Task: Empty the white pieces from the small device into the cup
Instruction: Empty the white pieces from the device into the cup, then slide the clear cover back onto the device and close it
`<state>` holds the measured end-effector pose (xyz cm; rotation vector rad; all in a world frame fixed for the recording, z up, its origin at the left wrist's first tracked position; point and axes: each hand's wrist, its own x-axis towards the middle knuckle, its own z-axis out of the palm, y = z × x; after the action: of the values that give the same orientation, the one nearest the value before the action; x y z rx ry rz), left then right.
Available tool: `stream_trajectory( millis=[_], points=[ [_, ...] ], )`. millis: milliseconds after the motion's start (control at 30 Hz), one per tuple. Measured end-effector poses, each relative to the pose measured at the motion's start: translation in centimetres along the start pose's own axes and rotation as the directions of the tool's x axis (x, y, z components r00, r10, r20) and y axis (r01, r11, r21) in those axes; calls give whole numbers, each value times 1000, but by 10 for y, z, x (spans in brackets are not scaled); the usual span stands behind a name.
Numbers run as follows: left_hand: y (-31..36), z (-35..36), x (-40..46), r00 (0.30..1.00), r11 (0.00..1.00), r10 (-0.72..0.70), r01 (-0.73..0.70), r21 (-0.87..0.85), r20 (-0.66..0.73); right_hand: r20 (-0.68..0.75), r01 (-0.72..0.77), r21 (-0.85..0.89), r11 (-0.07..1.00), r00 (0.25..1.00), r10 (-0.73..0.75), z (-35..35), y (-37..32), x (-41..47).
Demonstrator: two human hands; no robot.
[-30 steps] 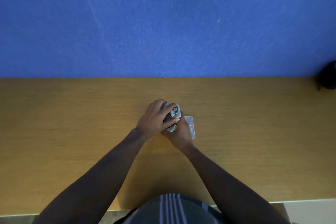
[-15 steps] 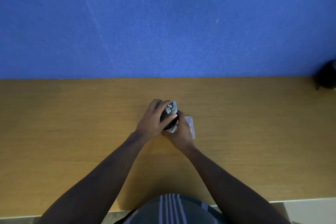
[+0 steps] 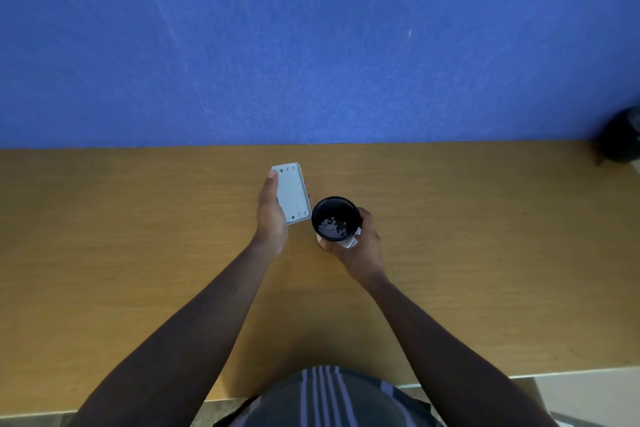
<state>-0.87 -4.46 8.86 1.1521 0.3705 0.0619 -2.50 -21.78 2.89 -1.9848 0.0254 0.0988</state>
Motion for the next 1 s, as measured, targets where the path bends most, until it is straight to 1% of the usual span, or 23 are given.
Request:
stream_trajectory(
  millis=[100,267,400,533,900,1000],
  points=[
    [0,-1,0,997,990,-60,66,-122,52,-52,-13,5,1000,999,13,-13,7,5],
    [-7,-4,-1,987,971,-152,160,-179,59,-149,-53,1,999,987,52,-36,22,16],
    [-11,-8,-1,980,963,-190,197,-182,58,-222,-88,4,996,971,87,-53,34,22],
    [-15,-12,-2,973,959,-227,230,-167,39,-258,-115,12,993,959,115,-65,46,27],
    [-21,-15,-2,969,961,-248,248,-123,12,-250,-126,-33,991,962,114,-70,56,42],
    [-23,-16,-2,970,962,-242,241,-126,5,-275,-150,-43,988,952,133,-68,59,38]
  ],
)
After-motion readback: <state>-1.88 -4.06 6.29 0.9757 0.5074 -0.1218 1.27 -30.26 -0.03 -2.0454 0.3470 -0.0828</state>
